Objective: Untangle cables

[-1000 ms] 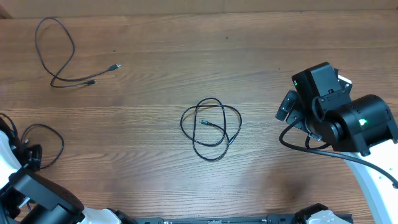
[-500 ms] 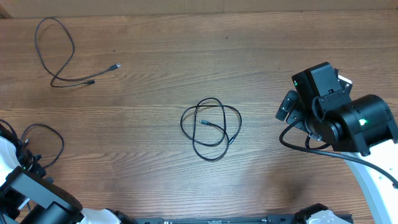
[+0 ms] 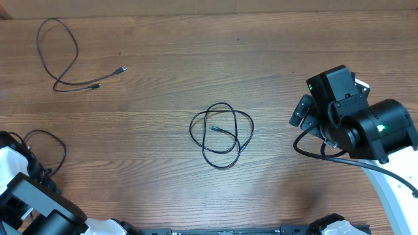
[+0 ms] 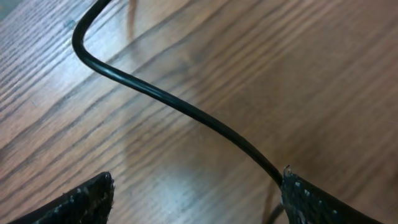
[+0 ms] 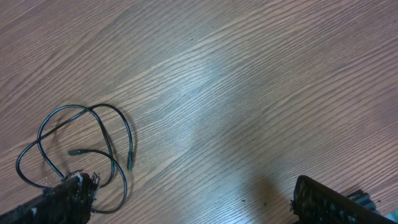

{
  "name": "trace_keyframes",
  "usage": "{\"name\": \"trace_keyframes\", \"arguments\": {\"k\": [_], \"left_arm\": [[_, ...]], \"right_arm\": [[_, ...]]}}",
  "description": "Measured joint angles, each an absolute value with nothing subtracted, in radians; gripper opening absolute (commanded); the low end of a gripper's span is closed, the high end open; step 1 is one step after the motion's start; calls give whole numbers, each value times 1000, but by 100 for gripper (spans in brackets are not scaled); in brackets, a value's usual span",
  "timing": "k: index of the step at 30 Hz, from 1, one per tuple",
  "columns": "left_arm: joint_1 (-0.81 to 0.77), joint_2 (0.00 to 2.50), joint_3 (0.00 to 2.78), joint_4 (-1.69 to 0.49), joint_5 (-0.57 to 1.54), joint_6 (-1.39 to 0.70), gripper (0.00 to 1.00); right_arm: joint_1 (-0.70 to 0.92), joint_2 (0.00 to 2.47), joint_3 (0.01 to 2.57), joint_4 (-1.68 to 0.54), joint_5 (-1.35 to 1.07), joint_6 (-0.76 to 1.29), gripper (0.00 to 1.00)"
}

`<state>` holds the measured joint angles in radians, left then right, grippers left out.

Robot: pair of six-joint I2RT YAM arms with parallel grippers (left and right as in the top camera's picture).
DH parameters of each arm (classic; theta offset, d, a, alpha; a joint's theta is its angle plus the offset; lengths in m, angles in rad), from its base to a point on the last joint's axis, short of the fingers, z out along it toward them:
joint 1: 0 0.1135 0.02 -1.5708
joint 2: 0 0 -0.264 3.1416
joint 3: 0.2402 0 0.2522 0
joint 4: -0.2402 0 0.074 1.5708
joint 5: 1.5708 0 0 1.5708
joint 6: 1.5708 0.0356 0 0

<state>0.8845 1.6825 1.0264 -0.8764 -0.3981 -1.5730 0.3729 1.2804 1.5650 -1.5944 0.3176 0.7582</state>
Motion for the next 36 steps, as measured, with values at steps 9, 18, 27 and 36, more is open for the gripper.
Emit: {"name": "trace_keyframes", "arguments": {"k": [9,18,27,36], "left_arm": [[884,1682,1023,-788,-448,-1587,73],[884,1691,1023,-781,-464,-1595,44],[884,1755,1021,-713,-469,-1579,4],[877,1755,1016,-305,-268,-1311,4]], "right_arm": [[373,1280,1565,-1594,318,759,100],[373,1280,1565,-1594,318,758,100],[373,1280,1565,-1594,318,758,100],[373,1280,1565,-1595,318,759,100]]}}
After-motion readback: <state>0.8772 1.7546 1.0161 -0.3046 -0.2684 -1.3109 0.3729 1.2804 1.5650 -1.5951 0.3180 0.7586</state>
